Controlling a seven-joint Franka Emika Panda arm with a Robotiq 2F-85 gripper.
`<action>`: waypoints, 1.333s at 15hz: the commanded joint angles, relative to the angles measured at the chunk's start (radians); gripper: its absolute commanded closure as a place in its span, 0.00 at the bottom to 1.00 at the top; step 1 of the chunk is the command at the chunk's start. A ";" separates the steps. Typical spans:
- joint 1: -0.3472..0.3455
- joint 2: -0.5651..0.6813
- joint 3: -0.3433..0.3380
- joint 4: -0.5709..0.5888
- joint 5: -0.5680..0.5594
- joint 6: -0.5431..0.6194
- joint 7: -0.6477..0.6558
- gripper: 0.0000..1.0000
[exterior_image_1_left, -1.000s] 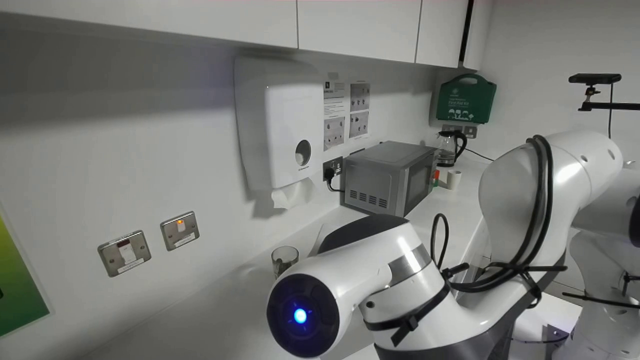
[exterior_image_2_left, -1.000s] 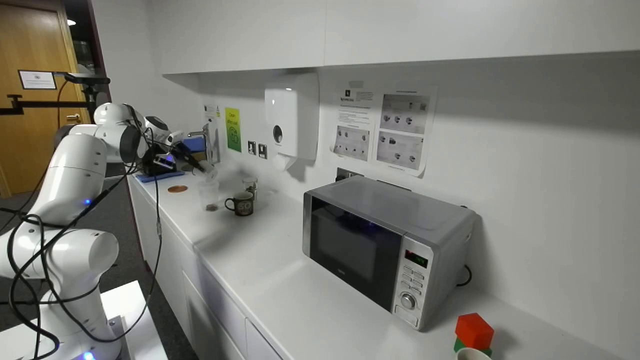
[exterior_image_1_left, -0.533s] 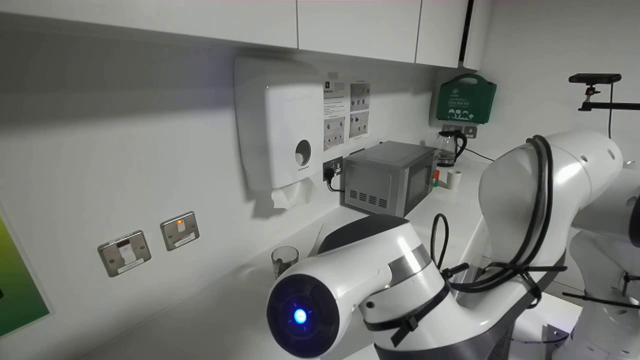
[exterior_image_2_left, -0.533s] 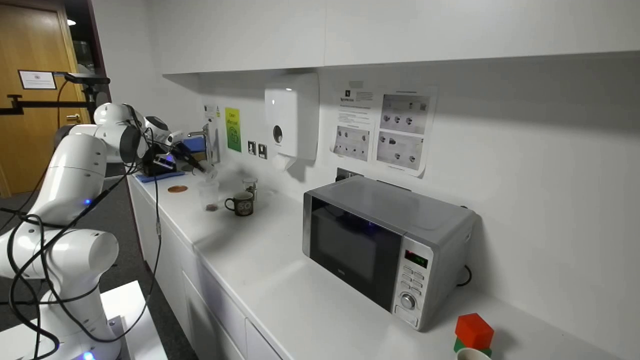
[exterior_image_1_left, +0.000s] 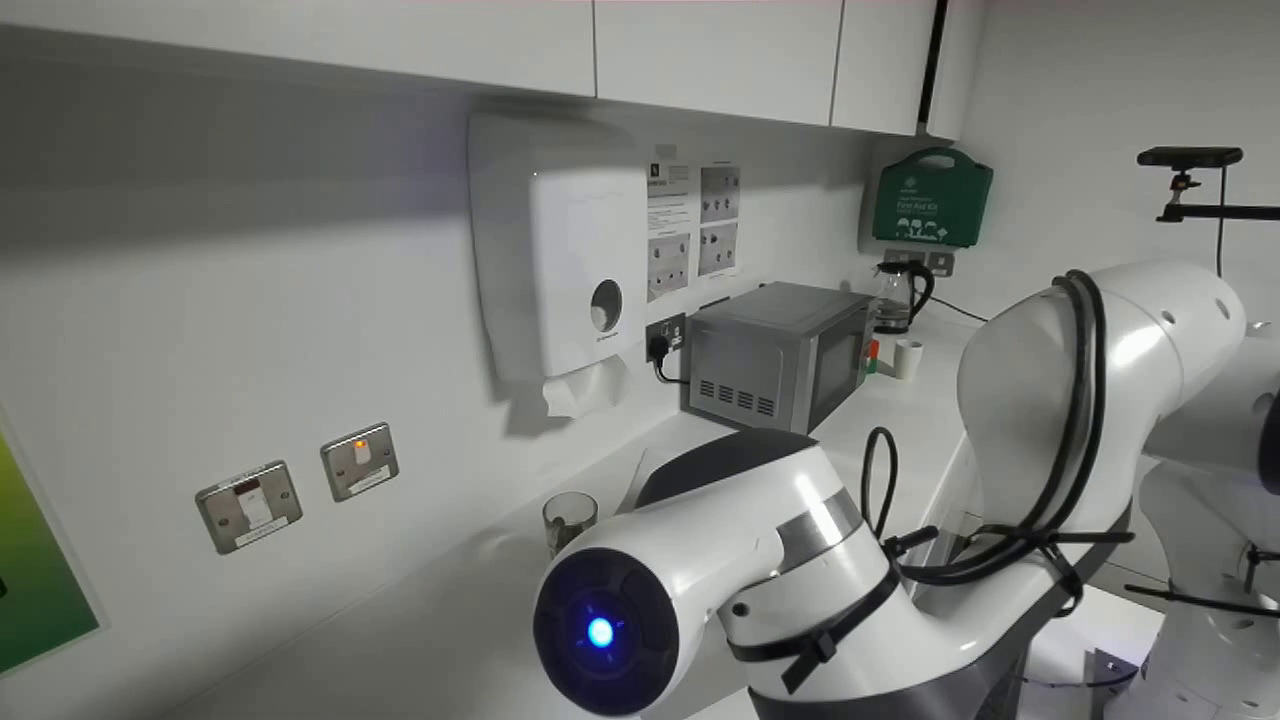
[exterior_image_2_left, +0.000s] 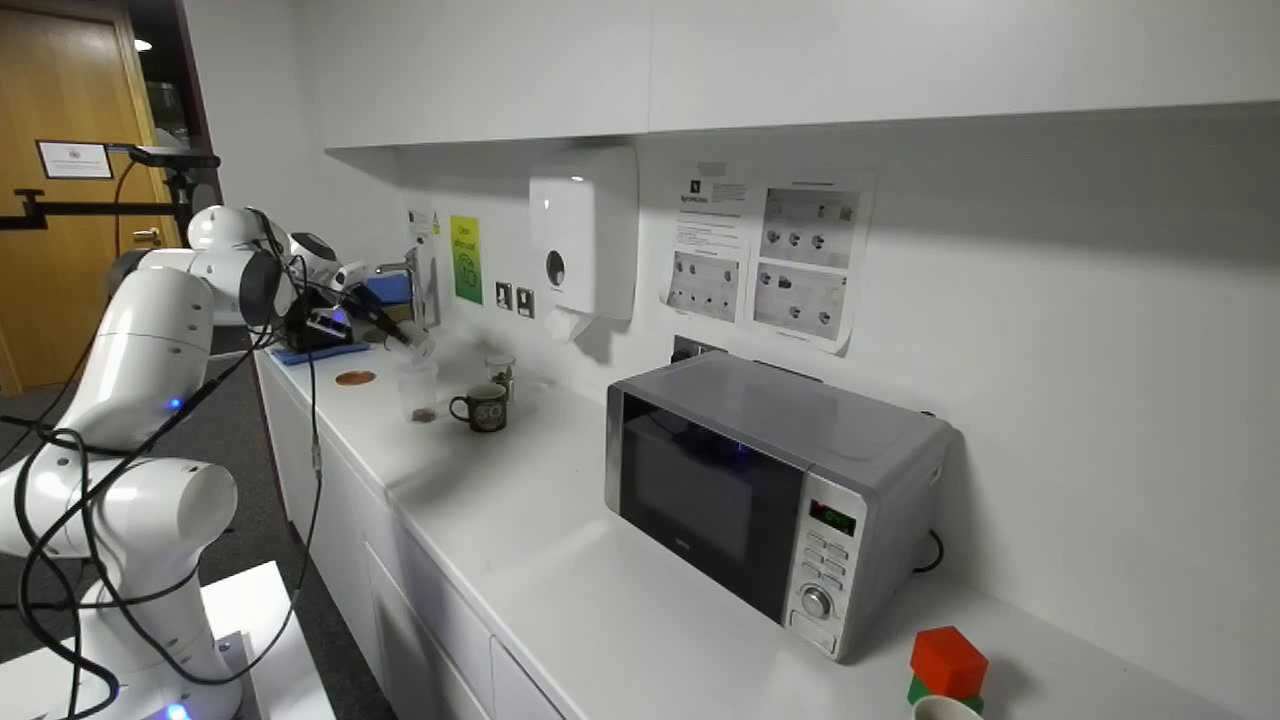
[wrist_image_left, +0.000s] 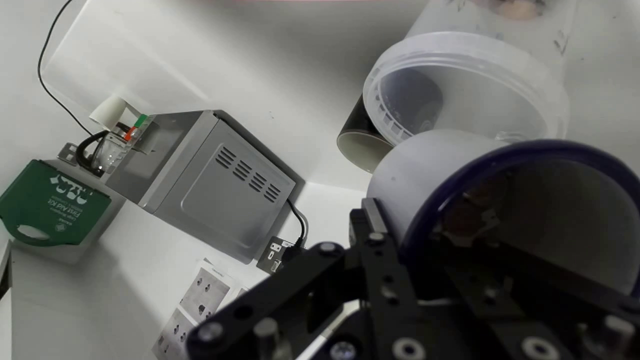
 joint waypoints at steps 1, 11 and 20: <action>0.000 0.000 0.000 0.000 0.000 0.000 0.000 0.94; 0.001 0.030 -0.002 -0.005 -0.004 -0.002 -0.005 0.98; -0.002 -0.055 -0.002 -0.050 -0.007 -0.006 0.045 0.98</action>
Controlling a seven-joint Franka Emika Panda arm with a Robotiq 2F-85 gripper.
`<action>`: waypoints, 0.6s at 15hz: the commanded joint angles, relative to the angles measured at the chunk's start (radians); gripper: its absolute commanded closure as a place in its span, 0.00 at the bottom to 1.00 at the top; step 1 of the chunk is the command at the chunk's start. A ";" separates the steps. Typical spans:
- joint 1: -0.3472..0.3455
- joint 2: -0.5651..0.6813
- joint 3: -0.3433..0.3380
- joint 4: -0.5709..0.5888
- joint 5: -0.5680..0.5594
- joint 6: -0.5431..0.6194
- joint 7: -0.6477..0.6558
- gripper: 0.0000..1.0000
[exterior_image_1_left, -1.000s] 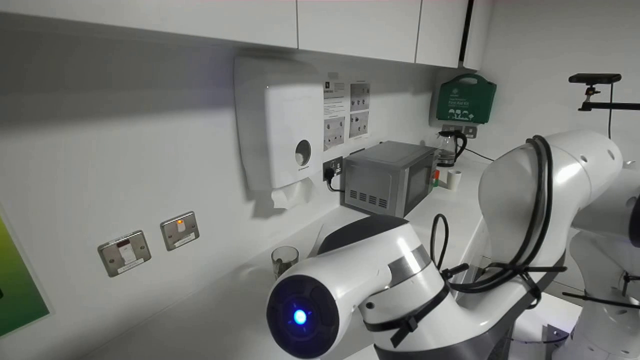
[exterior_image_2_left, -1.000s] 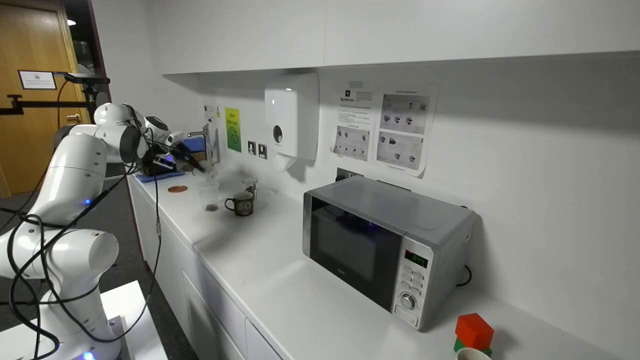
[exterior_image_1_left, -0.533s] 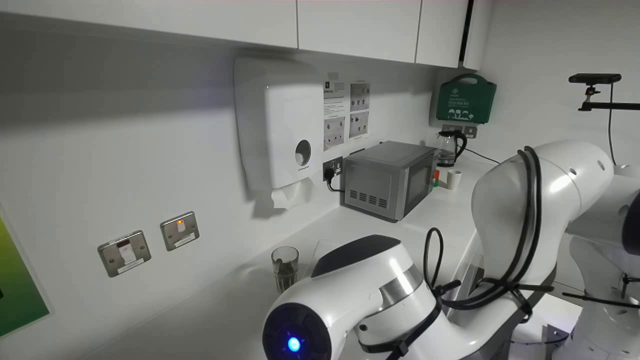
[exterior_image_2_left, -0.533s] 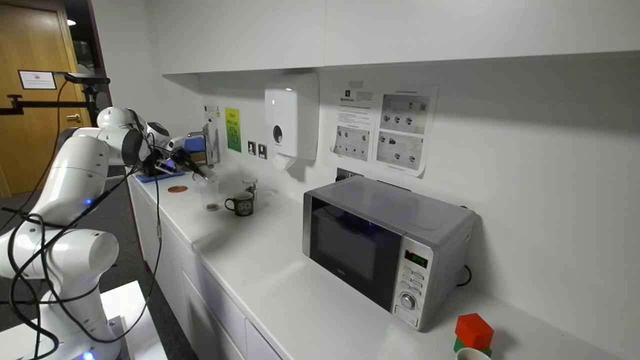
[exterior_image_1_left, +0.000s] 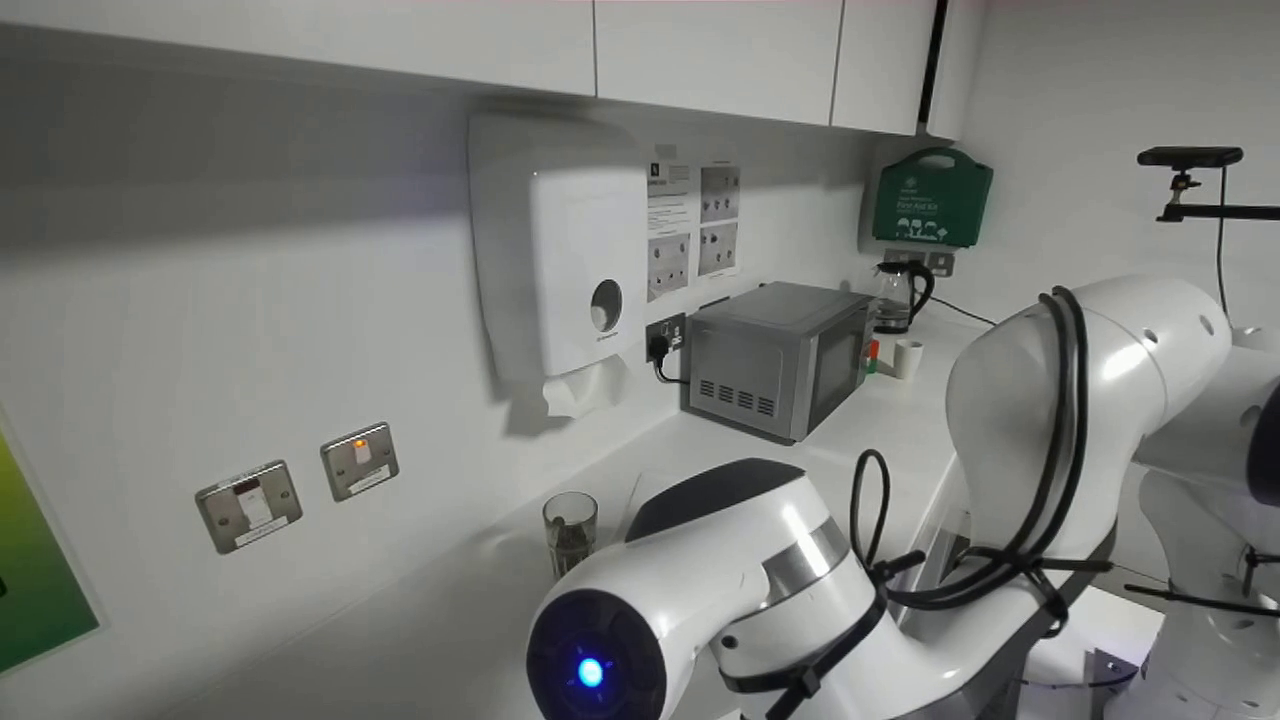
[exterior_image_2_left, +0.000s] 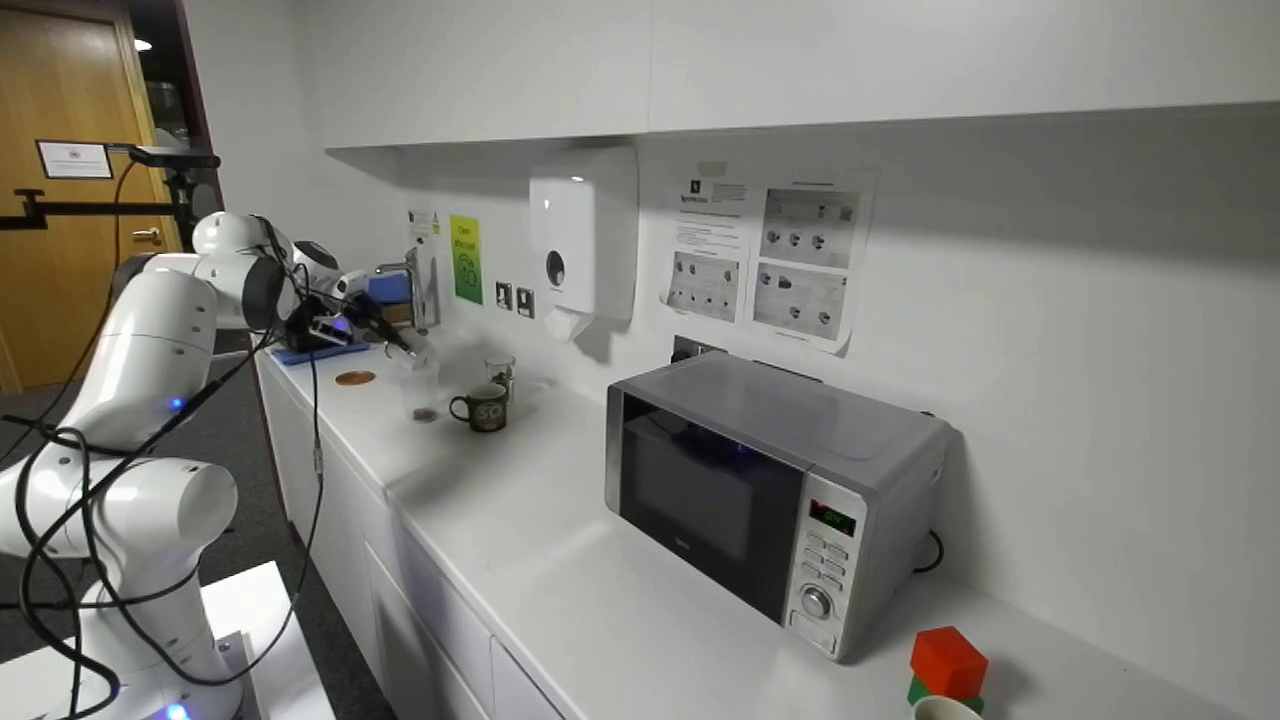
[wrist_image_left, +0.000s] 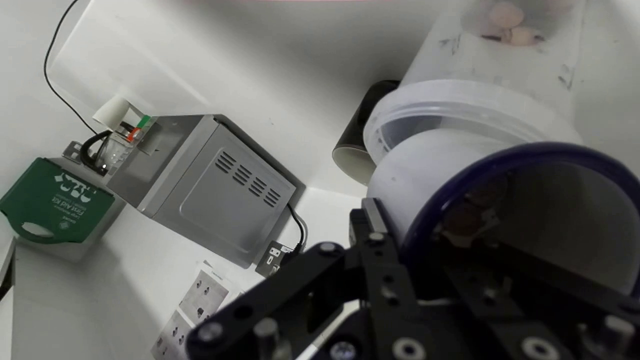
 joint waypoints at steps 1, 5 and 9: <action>-0.003 -0.101 -0.003 -0.058 -0.008 -0.008 0.043 0.98; 0.014 -0.125 -0.021 -0.060 -0.058 -0.050 0.065 0.98; 0.012 -0.125 -0.031 -0.087 -0.107 -0.087 0.064 0.98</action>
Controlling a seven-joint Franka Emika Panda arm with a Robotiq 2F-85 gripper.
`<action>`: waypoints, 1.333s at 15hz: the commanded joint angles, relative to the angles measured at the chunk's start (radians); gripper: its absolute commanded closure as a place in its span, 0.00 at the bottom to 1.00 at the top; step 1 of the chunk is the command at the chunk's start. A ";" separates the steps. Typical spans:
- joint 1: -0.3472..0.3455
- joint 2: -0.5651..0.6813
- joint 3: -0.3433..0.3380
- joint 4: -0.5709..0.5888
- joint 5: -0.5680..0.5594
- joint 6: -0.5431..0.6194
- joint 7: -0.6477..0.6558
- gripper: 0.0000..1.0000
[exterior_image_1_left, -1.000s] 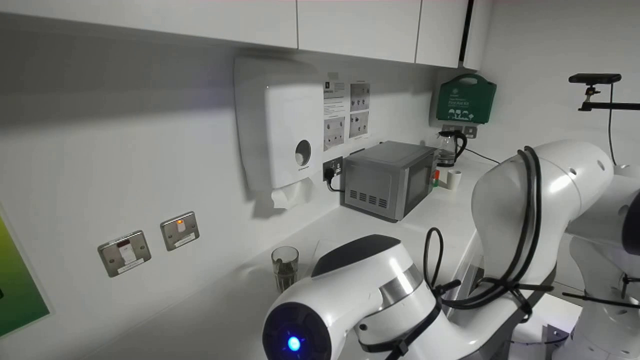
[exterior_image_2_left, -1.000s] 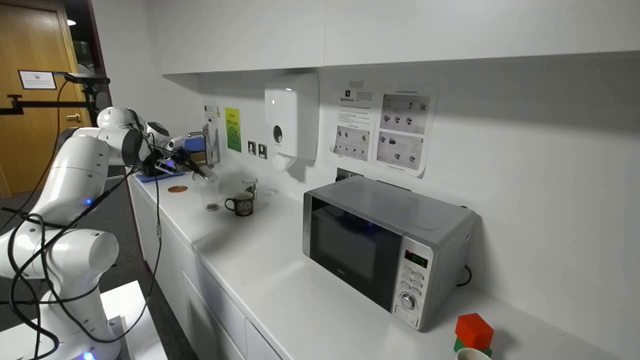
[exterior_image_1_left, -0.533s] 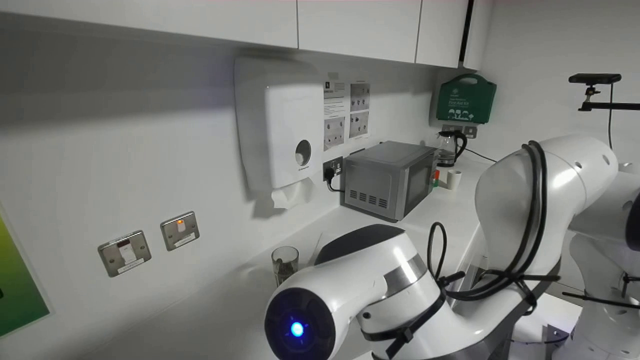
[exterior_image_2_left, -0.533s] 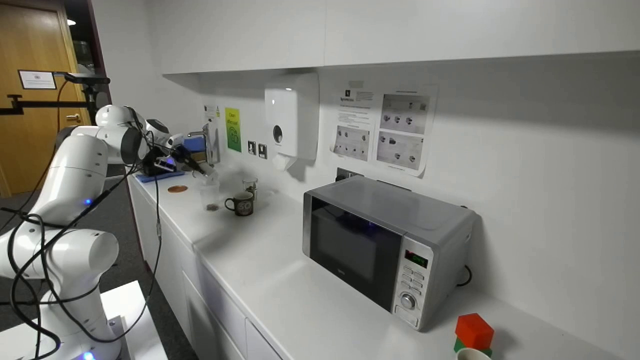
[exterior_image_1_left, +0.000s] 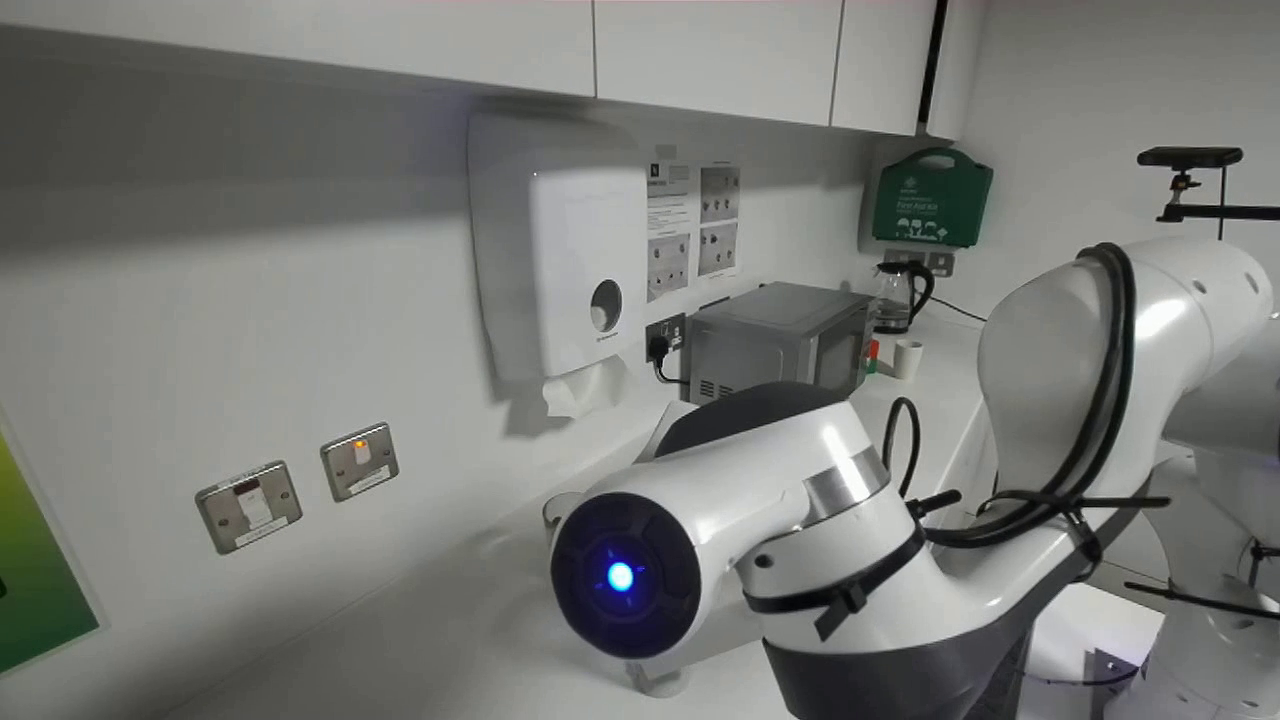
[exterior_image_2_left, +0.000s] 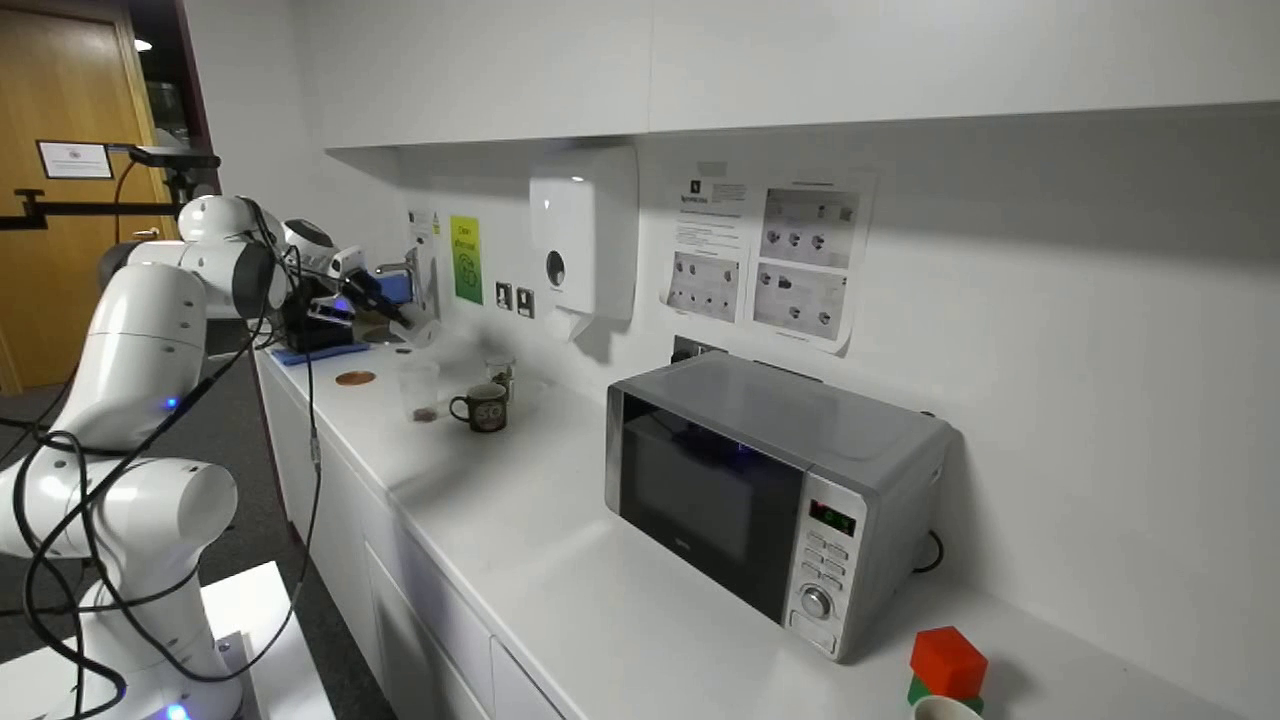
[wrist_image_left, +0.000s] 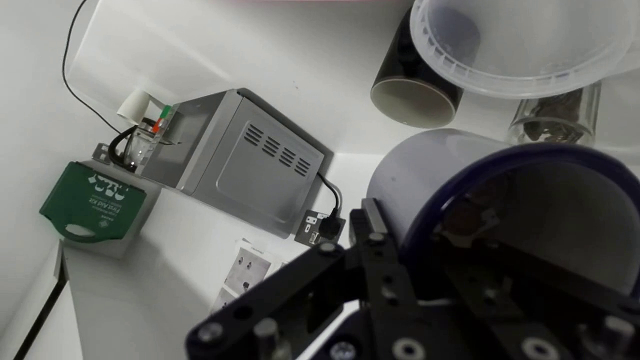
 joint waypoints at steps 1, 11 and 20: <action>0.009 -0.040 -0.025 -0.077 -0.058 -0.042 0.016 0.98; 0.001 -0.027 -0.040 -0.184 -0.074 -0.061 0.023 0.98; 0.021 0.009 -0.034 -0.191 -0.148 -0.155 0.016 0.98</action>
